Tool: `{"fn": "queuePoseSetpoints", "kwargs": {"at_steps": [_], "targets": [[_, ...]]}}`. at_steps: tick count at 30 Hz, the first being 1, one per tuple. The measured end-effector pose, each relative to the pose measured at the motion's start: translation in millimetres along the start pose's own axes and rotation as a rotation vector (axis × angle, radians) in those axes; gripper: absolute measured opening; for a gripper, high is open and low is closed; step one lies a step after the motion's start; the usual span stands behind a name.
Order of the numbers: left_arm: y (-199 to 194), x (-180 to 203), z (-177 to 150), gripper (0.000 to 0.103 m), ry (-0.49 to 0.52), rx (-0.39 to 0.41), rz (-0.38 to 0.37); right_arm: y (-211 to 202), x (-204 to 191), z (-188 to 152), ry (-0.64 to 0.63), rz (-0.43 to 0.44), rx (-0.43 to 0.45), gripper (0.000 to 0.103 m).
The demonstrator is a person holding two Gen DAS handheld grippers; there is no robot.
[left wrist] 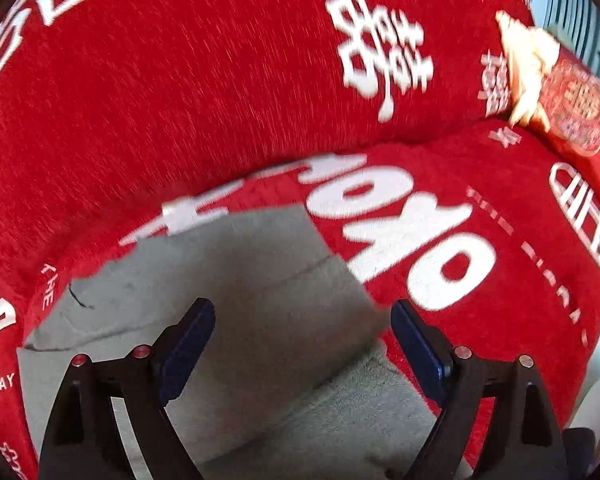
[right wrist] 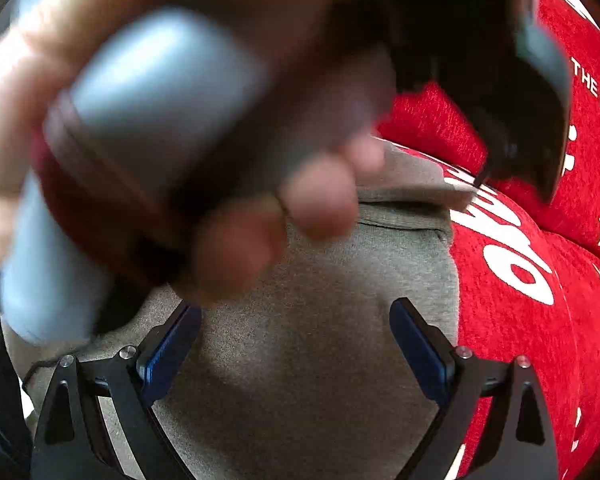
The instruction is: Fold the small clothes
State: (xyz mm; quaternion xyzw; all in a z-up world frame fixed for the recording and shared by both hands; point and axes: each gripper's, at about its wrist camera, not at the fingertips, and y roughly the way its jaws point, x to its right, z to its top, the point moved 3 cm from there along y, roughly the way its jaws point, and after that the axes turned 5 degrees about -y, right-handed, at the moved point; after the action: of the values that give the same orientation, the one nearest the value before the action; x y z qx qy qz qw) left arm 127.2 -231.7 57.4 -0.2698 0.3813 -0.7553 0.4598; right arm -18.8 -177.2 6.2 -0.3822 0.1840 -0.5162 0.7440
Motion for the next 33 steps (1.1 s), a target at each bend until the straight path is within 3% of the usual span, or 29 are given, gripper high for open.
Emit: {"fn": "queuePoseSetpoints", "kwargs": {"at_steps": [4,6,9,10,12,15,18,21,25,33], "targets": [[1,-25,6,0.090,-0.065,0.011,0.102,0,-6,0,-0.015,-0.005,-0.001,0.097],[15,-37,1,0.090,-0.103,-0.046,0.133,-2,-8,0,-0.019,-0.004,0.000,0.097],[42,-31,-19,0.090,-0.021,-0.161,0.147,-3,-7,0,-0.018,-0.002,-0.001,0.097],[45,-29,-23,0.091,0.008,-0.166,0.168,-3,-7,-1,-0.016,0.005,-0.002,0.097],[39,-33,-24,0.090,0.006,-0.122,0.161,-1,-3,2,-0.001,0.021,-0.004,0.097],[22,-64,-22,0.090,-0.109,-0.077,0.158,0,12,3,0.036,0.029,-0.005,0.097],[4,-107,-33,0.090,-0.209,-0.030,0.215,2,23,4,0.075,0.013,0.005,0.097],[-8,-148,-55,0.090,-0.298,-0.015,0.246,-1,37,3,0.128,0.007,0.032,0.097],[-10,-197,-92,0.090,-0.386,-0.053,0.284,-6,46,8,0.185,0.002,0.079,0.097],[-34,-235,-109,0.090,-0.431,0.008,0.267,-1,70,28,0.265,-0.037,0.136,0.097]]}}
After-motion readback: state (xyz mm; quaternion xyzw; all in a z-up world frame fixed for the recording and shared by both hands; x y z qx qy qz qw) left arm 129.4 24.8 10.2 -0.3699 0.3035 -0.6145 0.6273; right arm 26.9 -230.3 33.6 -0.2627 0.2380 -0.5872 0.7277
